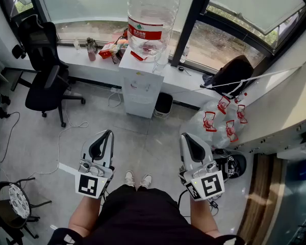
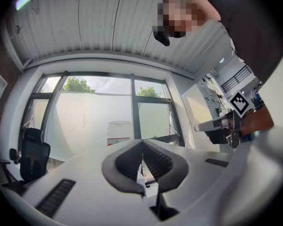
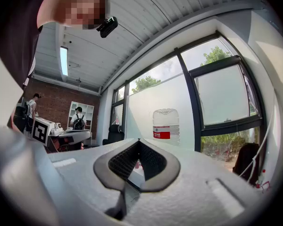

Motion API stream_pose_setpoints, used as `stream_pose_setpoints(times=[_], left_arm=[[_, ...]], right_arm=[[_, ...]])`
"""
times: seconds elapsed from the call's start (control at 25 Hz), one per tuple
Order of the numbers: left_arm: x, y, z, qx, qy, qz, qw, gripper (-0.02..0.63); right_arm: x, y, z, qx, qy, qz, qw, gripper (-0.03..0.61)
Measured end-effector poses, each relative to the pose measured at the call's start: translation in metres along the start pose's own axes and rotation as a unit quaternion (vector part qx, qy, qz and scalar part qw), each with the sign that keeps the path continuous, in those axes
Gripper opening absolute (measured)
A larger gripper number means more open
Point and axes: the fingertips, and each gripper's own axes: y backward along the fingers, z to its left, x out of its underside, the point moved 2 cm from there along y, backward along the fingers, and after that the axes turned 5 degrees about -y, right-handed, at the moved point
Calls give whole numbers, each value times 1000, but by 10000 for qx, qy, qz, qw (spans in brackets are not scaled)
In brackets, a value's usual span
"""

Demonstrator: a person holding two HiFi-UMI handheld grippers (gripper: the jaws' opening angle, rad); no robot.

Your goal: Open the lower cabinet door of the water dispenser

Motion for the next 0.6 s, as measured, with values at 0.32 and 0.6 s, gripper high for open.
stream_pose_setpoints(times=[0.32, 0.6], left_arm=[[-1, -6, -11, -25, -36, 32, 10000, 9], [0, 5, -17, -284, -190, 152, 9993, 9]], right_arm=[[4, 5, -8, -263, -294, 6, 9992, 2], [16, 4, -17, -425, -120, 76, 9990, 3]])
